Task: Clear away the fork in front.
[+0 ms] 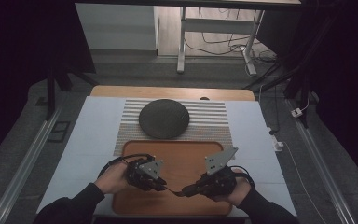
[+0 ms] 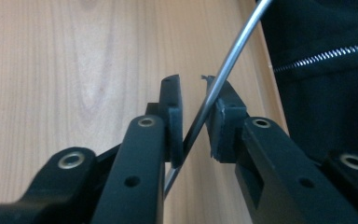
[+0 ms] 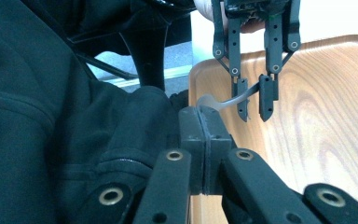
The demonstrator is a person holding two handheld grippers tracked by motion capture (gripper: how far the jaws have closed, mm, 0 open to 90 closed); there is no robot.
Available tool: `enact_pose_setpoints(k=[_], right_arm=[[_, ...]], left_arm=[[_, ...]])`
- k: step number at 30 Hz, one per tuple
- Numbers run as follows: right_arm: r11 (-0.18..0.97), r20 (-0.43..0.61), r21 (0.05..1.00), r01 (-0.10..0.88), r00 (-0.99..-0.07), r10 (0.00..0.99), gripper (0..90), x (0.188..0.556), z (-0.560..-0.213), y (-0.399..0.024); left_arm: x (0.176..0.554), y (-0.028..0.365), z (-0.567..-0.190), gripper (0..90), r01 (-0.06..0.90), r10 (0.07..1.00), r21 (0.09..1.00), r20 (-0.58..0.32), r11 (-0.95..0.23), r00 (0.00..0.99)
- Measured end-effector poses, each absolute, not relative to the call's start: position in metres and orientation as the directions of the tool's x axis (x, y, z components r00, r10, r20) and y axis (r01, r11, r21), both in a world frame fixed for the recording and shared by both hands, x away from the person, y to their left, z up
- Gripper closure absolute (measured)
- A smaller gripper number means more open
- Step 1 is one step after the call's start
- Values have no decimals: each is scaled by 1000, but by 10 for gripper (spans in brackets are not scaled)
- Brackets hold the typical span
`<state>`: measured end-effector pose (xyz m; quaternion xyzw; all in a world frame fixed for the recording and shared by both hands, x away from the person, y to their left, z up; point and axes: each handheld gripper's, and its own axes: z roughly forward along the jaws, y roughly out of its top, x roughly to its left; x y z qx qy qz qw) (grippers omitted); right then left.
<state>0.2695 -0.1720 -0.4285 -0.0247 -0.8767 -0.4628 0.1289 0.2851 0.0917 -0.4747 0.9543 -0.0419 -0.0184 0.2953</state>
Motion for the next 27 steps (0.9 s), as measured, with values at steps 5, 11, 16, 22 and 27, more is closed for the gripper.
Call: enact_pose_setpoints(k=[5,11,16,22,27], right_arm=[[549,239,815,182,-971,-33,826,273,-428,-176],[546,216,812,206,-975,47,745,276,-430,-177],[538,190,812,227,-974,124,616,277,-428,-177],[525,148,811,259,-959,243,455,278,-429,-182],[516,123,805,293,-933,337,358,278,-430,-187]], left_arm=[[282,90,-476,826,-103,-138,552,-22,-828,990],[279,88,-477,855,-103,-145,540,-36,-835,989],[281,92,-474,856,-27,-76,552,-67,-834,995],[279,98,-469,856,84,29,539,-109,-838,994],[279,104,-467,855,155,98,531,-133,-833,986]])
